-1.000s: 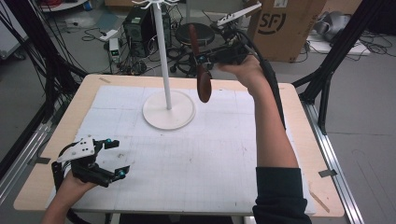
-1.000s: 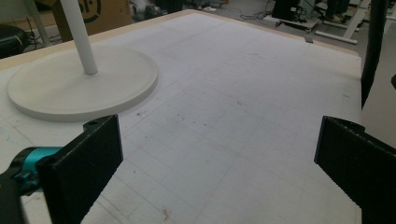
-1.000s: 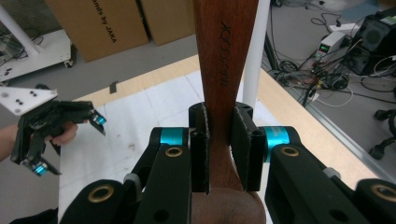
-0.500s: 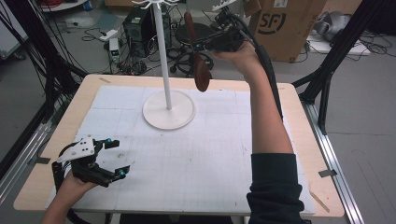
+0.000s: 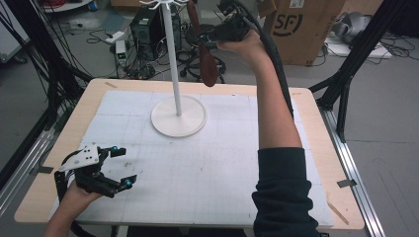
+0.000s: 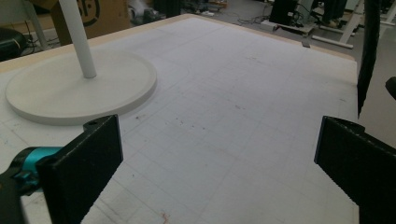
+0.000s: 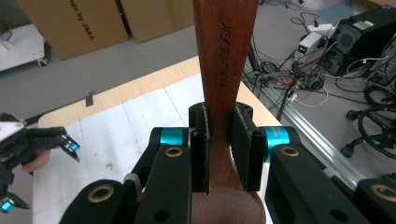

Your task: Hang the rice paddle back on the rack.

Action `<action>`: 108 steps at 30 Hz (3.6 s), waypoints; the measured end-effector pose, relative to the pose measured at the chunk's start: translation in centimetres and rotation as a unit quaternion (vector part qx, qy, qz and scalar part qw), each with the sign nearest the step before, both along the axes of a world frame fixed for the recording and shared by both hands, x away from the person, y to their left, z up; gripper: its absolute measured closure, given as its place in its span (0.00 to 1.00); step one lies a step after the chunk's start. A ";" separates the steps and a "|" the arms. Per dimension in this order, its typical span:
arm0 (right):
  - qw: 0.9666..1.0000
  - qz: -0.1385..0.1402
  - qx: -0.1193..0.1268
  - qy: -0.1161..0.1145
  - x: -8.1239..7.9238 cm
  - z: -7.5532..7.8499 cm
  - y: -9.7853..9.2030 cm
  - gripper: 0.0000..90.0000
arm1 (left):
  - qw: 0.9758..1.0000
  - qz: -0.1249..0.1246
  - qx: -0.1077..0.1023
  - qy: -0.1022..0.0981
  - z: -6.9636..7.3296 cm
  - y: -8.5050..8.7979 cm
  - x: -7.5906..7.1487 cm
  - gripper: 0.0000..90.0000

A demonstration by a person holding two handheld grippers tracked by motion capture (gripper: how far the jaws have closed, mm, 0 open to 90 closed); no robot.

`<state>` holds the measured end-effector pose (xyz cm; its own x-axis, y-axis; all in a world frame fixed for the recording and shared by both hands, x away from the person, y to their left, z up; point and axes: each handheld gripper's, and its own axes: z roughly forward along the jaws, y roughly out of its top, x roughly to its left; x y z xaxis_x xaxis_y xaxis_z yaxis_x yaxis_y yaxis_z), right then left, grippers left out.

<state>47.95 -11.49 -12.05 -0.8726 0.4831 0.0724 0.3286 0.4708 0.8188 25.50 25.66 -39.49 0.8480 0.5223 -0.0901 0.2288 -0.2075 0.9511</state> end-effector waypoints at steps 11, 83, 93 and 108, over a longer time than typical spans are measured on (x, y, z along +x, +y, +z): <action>1.000 -0.002 0.006 0.006 0.7 0.7 0.5 0.87 | 1.000 0.001 -0.003 0.000 0.0 0.1 0.0 0.02; 0.999 0.016 -0.030 0.019 2.4 -0.1 3.7 0.85 | 1.000 -0.003 -0.003 0.000 0.1 0.1 -0.3 0.02; 0.999 0.001 -0.031 0.016 2.3 -0.3 3.6 0.68 | 1.000 -0.003 -0.004 0.001 0.1 0.0 -0.4 0.02; 0.999 0.024 -0.023 -0.011 -0.6 -1.1 3.4 0.15 | 1.000 -0.004 -0.001 0.002 0.0 -0.1 -0.4 0.02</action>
<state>47.34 -8.12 -13.11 -0.8956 0.4437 0.0317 0.2876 0.5234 0.8021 25.09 25.52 -39.44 0.8519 0.5151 -0.0948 0.2309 -0.2068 0.9508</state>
